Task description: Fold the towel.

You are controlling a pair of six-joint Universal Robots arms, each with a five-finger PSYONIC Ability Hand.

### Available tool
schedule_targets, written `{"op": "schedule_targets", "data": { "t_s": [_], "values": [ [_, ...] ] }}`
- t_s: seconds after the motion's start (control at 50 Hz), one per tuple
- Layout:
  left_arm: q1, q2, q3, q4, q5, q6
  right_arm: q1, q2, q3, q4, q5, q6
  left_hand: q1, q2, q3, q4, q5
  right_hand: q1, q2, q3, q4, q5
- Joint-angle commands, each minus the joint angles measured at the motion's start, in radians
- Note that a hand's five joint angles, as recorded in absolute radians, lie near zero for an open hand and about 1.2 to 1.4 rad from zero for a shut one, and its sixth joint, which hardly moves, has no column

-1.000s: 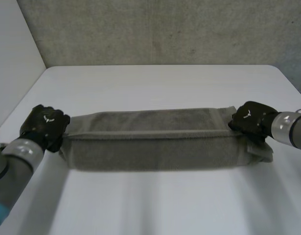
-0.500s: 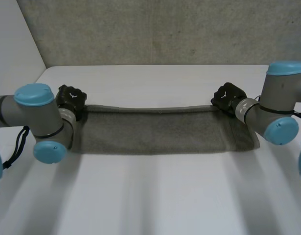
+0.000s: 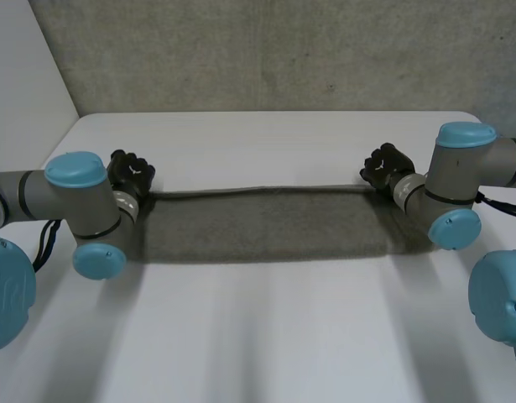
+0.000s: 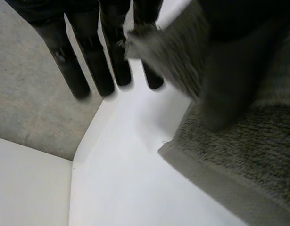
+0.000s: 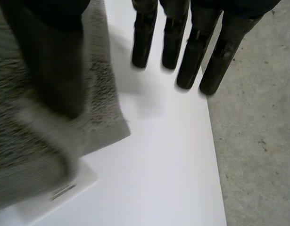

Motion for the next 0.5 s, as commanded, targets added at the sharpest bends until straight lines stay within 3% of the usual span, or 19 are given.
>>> {"op": "schedule_targets", "data": {
  "t_s": [0.02,0.24,0.38,0.5],
  "values": [
    [0.000,0.027,0.007,0.002,-0.032,-0.003,-0.011,-0.021,-0.027,0.003,0.009,0.012,-0.338,-0.368,-0.374,-0.368,-0.355,-0.338,-0.333,-0.356,-0.355,-0.345],
    [0.000,0.087,0.022,0.000,-0.036,-0.009,-0.021,-0.081,-0.031,0.007,0.025,0.090,-0.344,-0.375,-0.380,-0.374,-0.361,-0.338,-0.333,-0.356,-0.355,-0.345],
    [0.009,0.156,-0.012,-0.017,-0.036,-0.015,-0.065,-0.193,0.006,0.012,0.024,0.311,-0.344,-0.375,-0.380,-0.374,-0.361,-0.338,-0.333,-0.356,-0.355,-0.345],
    [0.027,0.222,-0.064,-0.024,-0.033,-0.027,-0.094,-0.264,0.044,0.004,0.024,0.386,-0.344,-0.375,-0.380,-0.374,-0.361,-0.338,-0.333,-0.356,-0.355,-0.345]
  ]
}}
